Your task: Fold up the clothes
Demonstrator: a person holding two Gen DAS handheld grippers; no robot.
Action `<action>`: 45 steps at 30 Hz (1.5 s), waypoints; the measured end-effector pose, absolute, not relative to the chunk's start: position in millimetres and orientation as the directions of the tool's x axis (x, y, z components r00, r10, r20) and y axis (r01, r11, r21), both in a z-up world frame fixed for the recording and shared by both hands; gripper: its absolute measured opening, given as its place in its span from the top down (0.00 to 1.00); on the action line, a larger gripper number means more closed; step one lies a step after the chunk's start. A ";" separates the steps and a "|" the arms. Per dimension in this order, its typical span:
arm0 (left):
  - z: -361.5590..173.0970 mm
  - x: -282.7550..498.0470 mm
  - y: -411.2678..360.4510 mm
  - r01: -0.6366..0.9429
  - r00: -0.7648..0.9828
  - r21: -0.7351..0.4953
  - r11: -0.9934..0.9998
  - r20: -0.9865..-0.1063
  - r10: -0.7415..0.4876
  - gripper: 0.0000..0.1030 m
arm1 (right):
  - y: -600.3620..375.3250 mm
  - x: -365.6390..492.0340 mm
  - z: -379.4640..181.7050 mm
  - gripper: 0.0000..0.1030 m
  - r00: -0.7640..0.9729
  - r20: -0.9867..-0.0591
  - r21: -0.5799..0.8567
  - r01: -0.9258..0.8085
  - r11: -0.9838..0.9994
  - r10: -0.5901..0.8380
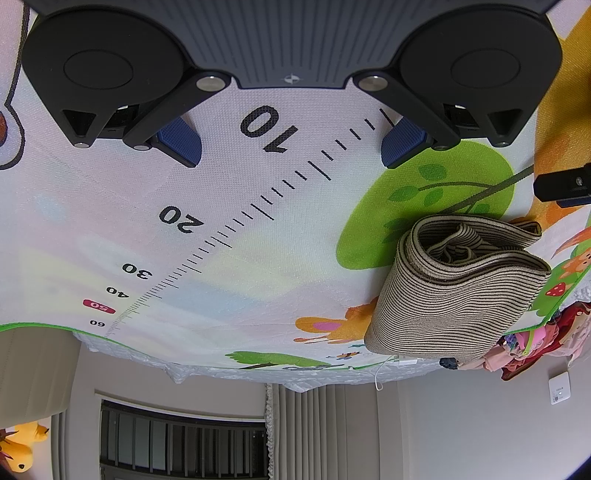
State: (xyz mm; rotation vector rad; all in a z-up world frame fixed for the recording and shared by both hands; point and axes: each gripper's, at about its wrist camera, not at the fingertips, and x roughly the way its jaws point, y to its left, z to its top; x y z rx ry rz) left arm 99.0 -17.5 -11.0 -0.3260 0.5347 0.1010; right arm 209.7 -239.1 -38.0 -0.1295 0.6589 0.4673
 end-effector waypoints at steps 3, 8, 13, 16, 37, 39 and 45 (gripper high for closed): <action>-10.4 100.6 -20.1 -0.181 0.848 -0.257 0.949 -0.529 0.019 0.00 | -239.0 209.7 -38.0 0.00 0.692 -0.616 0.030 -0.457 0.889 0.376; -10.8 100.6 -21.2 -0.181 0.846 -0.249 0.951 -0.532 0.022 0.00 | -238.6 209.8 -38.2 0.00 0.692 -0.616 0.030 -0.457 0.889 0.376; -11.0 98.9 -22.6 -0.175 0.850 -0.239 0.955 -0.527 0.024 0.00 | -238.9 210.0 -38.2 0.00 0.692 -0.616 0.030 -0.457 0.889 0.377; -11.3 98.1 -21.5 -0.171 0.853 -0.244 0.955 -0.522 0.019 0.00 | -239.0 210.0 -38.2 0.00 0.692 -0.616 0.030 -0.458 0.889 0.377; -12.0 95.5 -19.6 -0.169 0.863 -0.256 0.952 -0.505 0.017 0.00 | -240.2 211.4 -39.3 0.00 0.695 -0.611 0.032 -0.457 0.889 0.380; -12.1 95.4 -20.0 -0.169 0.863 -0.256 0.952 -0.504 0.018 0.00 | -240.5 211.3 -39.4 0.00 0.695 -0.611 0.033 -0.458 0.889 0.380; -12.3 95.4 -20.8 -0.170 0.864 -0.257 0.951 -0.503 0.018 0.00 | -240.9 211.3 -39.6 0.00 0.695 -0.611 0.033 -0.458 0.888 0.380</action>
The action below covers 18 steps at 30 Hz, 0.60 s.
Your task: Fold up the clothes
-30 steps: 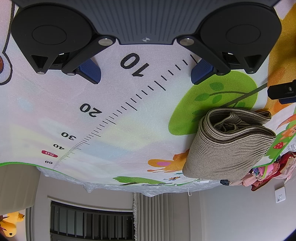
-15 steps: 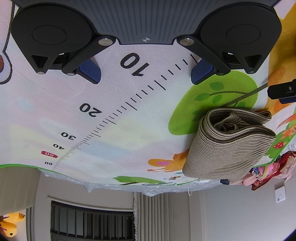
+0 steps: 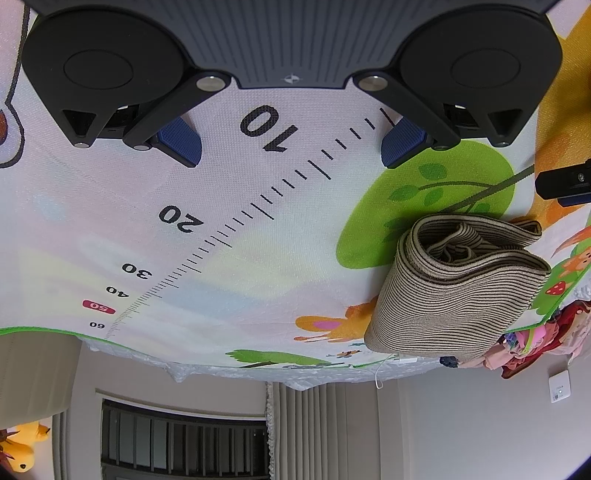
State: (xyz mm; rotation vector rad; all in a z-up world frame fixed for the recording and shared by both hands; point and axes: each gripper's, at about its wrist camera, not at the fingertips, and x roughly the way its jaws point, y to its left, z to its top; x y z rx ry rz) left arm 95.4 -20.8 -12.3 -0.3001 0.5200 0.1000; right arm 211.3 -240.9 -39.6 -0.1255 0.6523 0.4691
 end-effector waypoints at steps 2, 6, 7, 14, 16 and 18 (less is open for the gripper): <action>-12.3 95.5 -21.2 -0.170 0.864 -0.254 0.952 -0.504 0.020 0.00 | -240.9 211.3 -39.5 0.00 0.695 -0.611 0.033 -0.458 0.888 0.381; -12.1 95.8 -21.4 -0.170 0.864 -0.255 0.952 -0.504 0.020 0.00 | -241.0 211.4 -39.6 0.00 0.695 -0.610 0.033 -0.458 0.888 0.381; -12.1 95.8 -21.4 -0.170 0.864 -0.254 0.952 -0.504 0.020 0.00 | -240.9 211.3 -39.6 0.00 0.695 -0.610 0.033 -0.458 0.888 0.381; -11.5 97.9 -23.6 -0.177 0.856 -0.238 0.955 -0.516 0.031 0.00 | -240.3 210.9 -39.6 0.00 0.696 -0.610 0.029 -0.458 0.889 0.379; -10.8 99.4 -25.5 -0.182 0.849 -0.222 0.958 -0.526 0.040 0.00 | -240.4 210.8 -39.6 0.00 0.696 -0.610 0.029 -0.458 0.888 0.379; -10.5 100.8 -27.3 -0.184 0.843 -0.206 0.961 -0.535 0.047 0.00 | -240.7 211.0 -39.7 0.00 0.696 -0.610 0.030 -0.458 0.888 0.380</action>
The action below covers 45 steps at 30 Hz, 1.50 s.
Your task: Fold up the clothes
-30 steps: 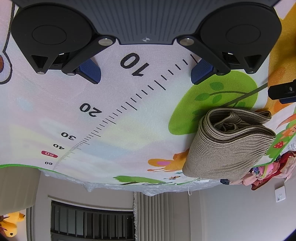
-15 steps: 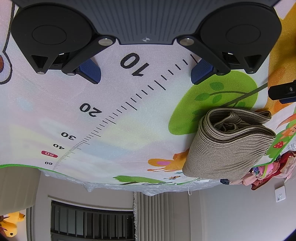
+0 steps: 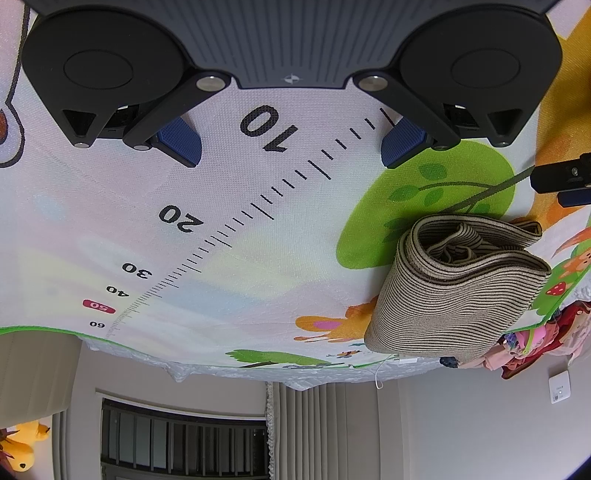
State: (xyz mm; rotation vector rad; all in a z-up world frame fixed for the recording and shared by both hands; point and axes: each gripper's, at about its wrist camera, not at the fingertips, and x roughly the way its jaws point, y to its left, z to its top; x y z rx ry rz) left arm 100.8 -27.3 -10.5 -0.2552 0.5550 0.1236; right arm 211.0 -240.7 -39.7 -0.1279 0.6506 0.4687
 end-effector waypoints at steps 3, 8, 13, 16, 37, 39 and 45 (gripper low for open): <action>-10.0 101.4 -26.0 -0.175 0.837 -0.201 0.964 -0.546 0.038 0.00 | -241.0 210.8 -39.9 0.00 0.696 -0.609 0.031 -0.459 0.888 0.381; -8.6 102.9 -29.3 -0.176 0.821 -0.171 0.969 -0.568 0.049 0.00 | -241.4 211.1 -39.9 0.00 0.695 -0.610 0.033 -0.459 0.888 0.382; -8.1 100.9 -31.8 -0.241 0.810 -0.162 0.957 -0.577 0.107 0.00 | -241.7 211.3 -39.6 0.00 0.694 -0.610 0.036 -0.459 0.888 0.384; -7.7 99.2 -34.9 -0.305 0.798 -0.138 0.942 -0.578 0.174 0.00 | -241.5 211.3 -39.5 0.00 0.694 -0.610 0.033 -0.460 0.888 0.382; -9.4 98.7 -37.6 -0.325 0.800 -0.117 0.939 -0.563 0.206 0.00 | -239.9 208.9 -40.0 0.00 0.703 -0.607 0.008 -0.459 0.888 0.369; -9.7 98.5 -38.3 -0.323 0.801 -0.112 0.940 -0.562 0.208 0.00 | -239.4 208.7 -39.9 0.00 0.703 -0.607 0.008 -0.459 0.888 0.369; -10.3 97.6 -38.6 -0.322 0.805 -0.111 0.940 -0.555 0.210 0.00 | -239.6 208.7 -39.9 0.00 0.703 -0.607 0.008 -0.459 0.888 0.369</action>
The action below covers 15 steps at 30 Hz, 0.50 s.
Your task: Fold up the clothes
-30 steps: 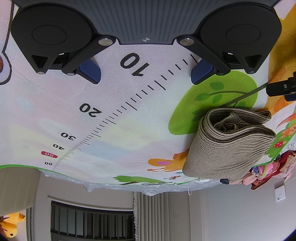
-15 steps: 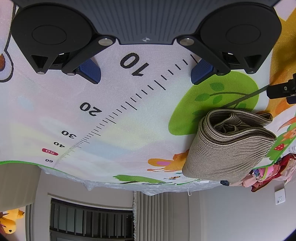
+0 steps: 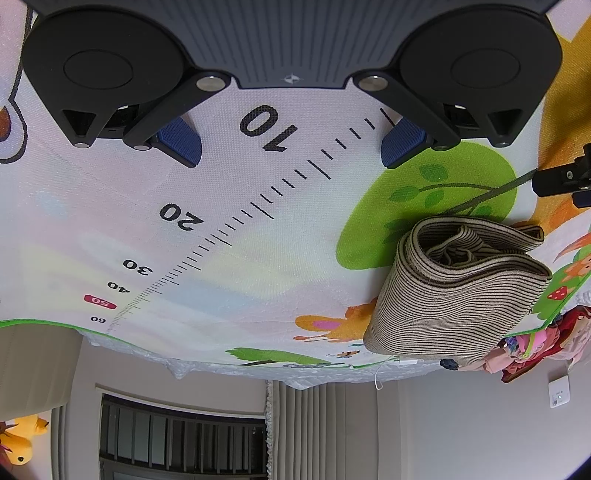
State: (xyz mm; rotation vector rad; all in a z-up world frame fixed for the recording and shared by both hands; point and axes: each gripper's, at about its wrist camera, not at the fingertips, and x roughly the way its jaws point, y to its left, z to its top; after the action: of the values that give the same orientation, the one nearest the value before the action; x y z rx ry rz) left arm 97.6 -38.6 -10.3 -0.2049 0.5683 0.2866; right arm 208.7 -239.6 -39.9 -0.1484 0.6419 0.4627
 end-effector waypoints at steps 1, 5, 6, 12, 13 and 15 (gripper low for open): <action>-10.4 97.6 -38.6 -0.322 0.805 -0.112 0.940 -0.555 0.210 0.00 | -239.6 208.8 -39.9 0.00 0.703 -0.607 0.008 -0.460 0.888 0.369; -10.6 97.5 -38.7 -0.322 0.807 -0.114 0.940 -0.552 0.209 0.00 | -239.7 208.8 -39.9 0.00 0.703 -0.607 0.007 -0.460 0.888 0.369; -10.6 97.5 -38.7 -0.322 0.807 -0.113 0.940 -0.552 0.210 0.00 | -239.7 208.8 -39.8 0.00 0.703 -0.607 0.008 -0.460 0.888 0.369; -10.4 97.0 -38.3 -0.320 0.809 -0.115 0.940 -0.550 0.208 0.00 | -239.6 208.8 -39.8 0.00 0.704 -0.607 0.007 -0.460 0.888 0.369; -10.3 96.9 -38.3 -0.321 0.809 -0.115 0.940 -0.550 0.209 0.00 | -239.6 208.8 -39.8 0.00 0.704 -0.607 0.007 -0.460 0.888 0.369; -10.4 96.5 -38.3 -0.320 0.809 -0.115 0.940 -0.549 0.209 0.00 | -239.4 208.7 -39.8 0.00 0.704 -0.607 0.007 -0.460 0.888 0.369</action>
State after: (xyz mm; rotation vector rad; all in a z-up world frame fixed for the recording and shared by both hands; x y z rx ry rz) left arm 96.5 -38.3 -10.4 -0.2069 0.5609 0.2849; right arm 208.7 -239.4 -39.8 -0.1491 0.6416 0.4626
